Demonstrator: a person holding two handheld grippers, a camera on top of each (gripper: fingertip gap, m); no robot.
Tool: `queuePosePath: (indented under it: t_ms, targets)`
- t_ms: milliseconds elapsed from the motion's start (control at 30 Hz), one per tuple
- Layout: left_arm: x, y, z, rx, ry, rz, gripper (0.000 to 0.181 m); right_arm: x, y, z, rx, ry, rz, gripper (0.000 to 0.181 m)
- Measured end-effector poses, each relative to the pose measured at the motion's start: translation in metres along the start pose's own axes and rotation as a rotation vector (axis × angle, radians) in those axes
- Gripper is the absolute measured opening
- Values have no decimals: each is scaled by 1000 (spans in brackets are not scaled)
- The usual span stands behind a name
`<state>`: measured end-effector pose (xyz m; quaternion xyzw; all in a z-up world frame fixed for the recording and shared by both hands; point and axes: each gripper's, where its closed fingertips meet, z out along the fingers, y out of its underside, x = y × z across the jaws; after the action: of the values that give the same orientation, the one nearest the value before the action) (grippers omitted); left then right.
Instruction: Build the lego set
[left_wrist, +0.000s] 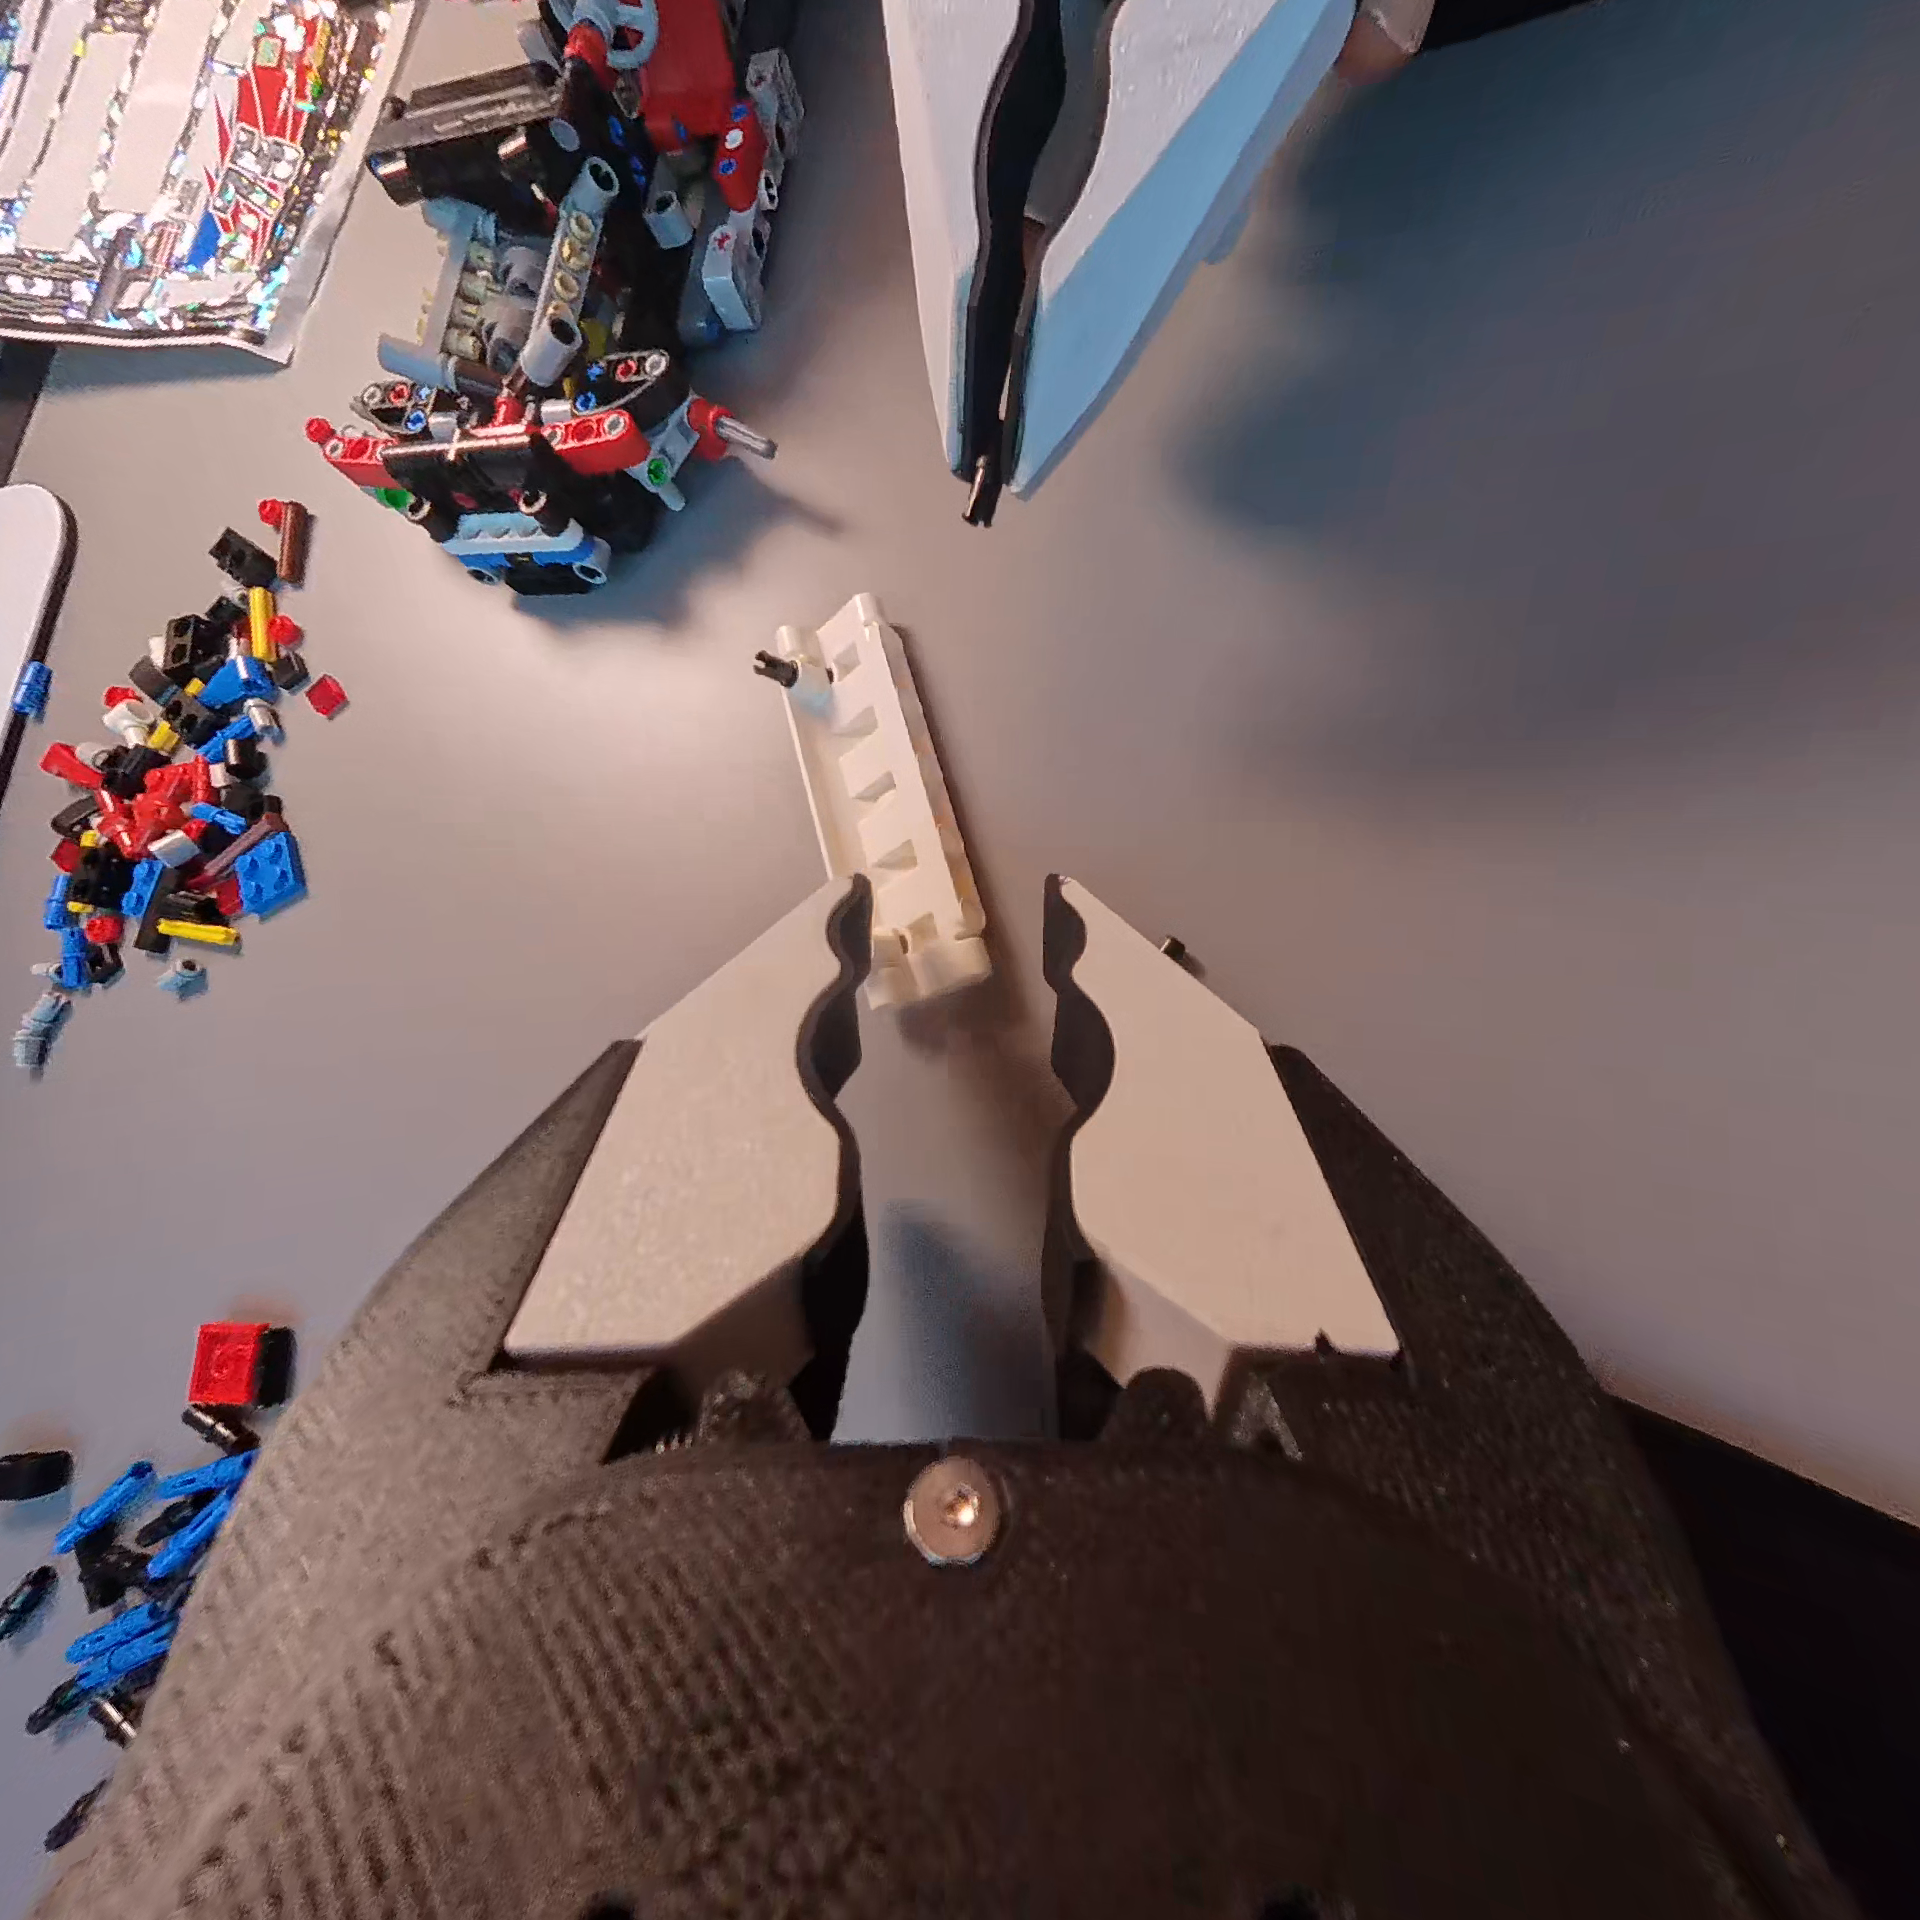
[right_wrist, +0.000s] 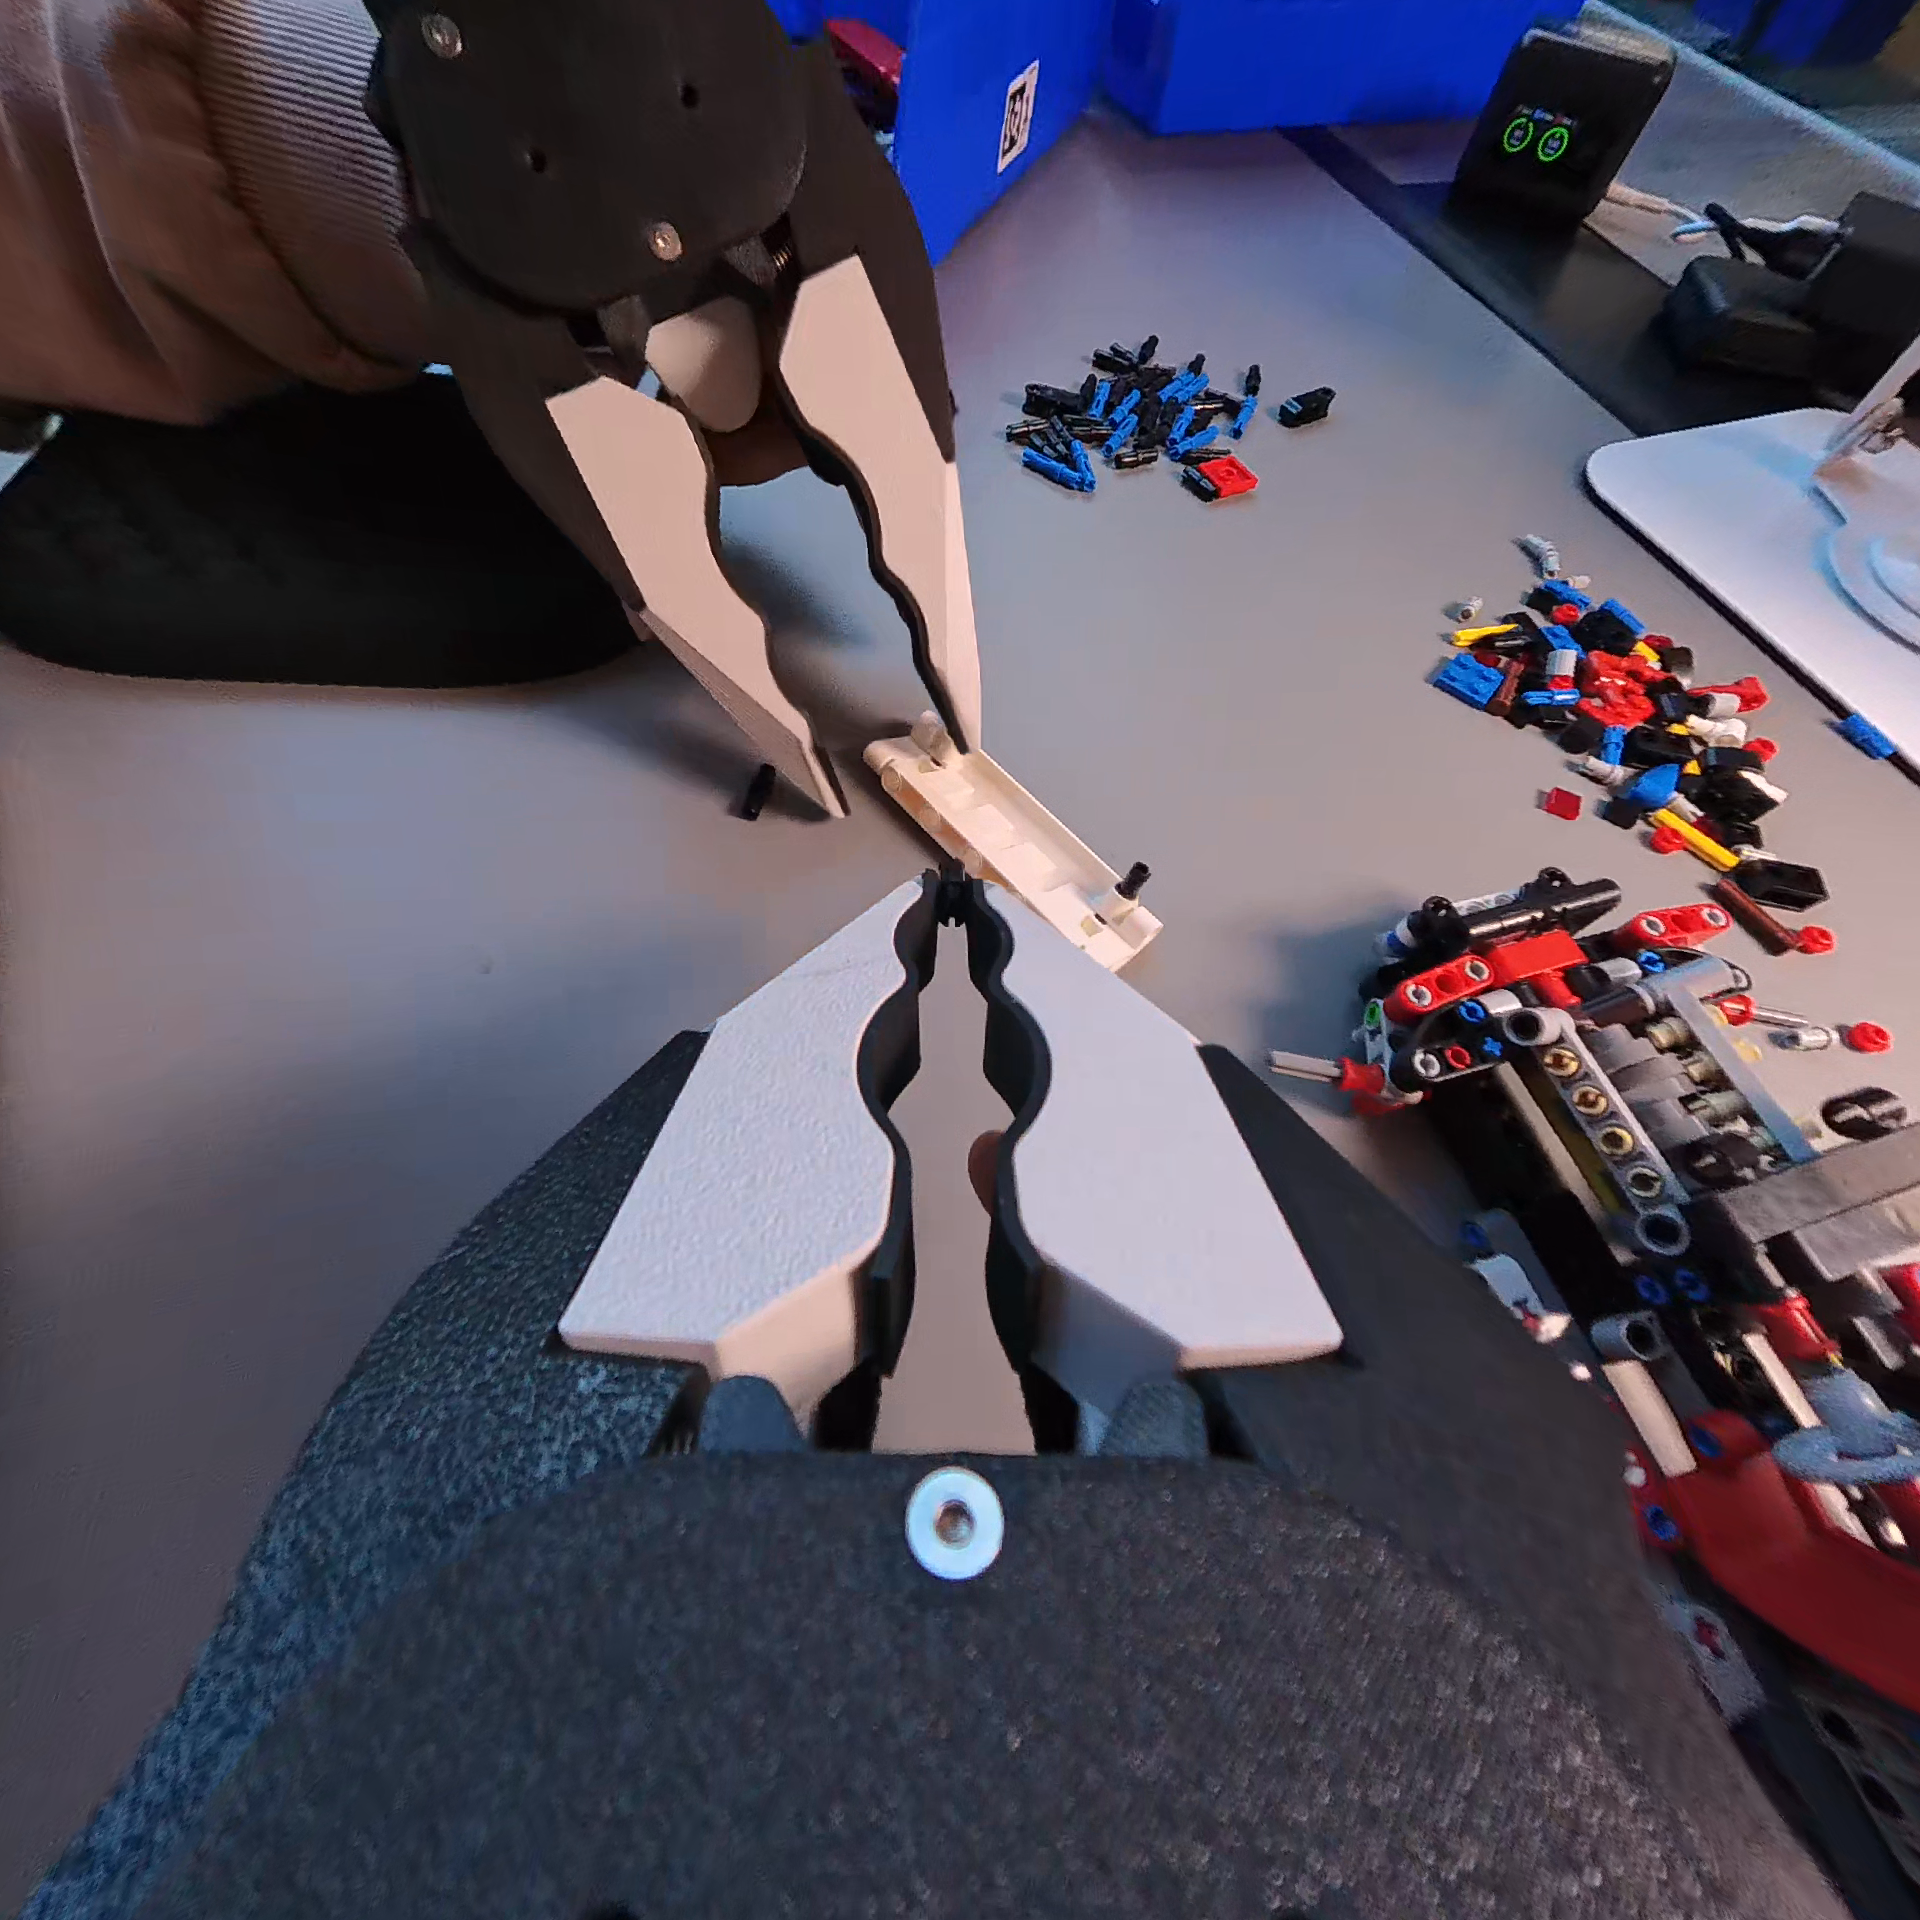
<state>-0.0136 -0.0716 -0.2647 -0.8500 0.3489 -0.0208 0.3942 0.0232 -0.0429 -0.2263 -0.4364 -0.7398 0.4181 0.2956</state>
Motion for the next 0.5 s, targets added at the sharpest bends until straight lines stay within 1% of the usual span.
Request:
queuePosePath:
  t_ms: [100,233,300,333,400,433,500]
  targets:
    - [-5,1,4,-7,-12,-24,29,-2,-2,4,-1,-7,-3,3]
    - [-9,2,7,-3,13,-132,29,-2,0,6,-11,3,-4,3]
    - [-10,2,9,3,18,-163,25,0,0,8,-17,16,6,3]
    - [-12,2,10,0,3,-159,23,1,-1,9,-18,22,13,3]
    - [-21,4,11,-22,-78,-106,5,2,-3,11,-16,35,19,3]
    - [-23,3,12,-19,-100,-87,4,4,-4,12,-21,44,20,3]
    - [-20,0,14,-16,-90,-97,5,7,-6,14,-33,60,9,3]
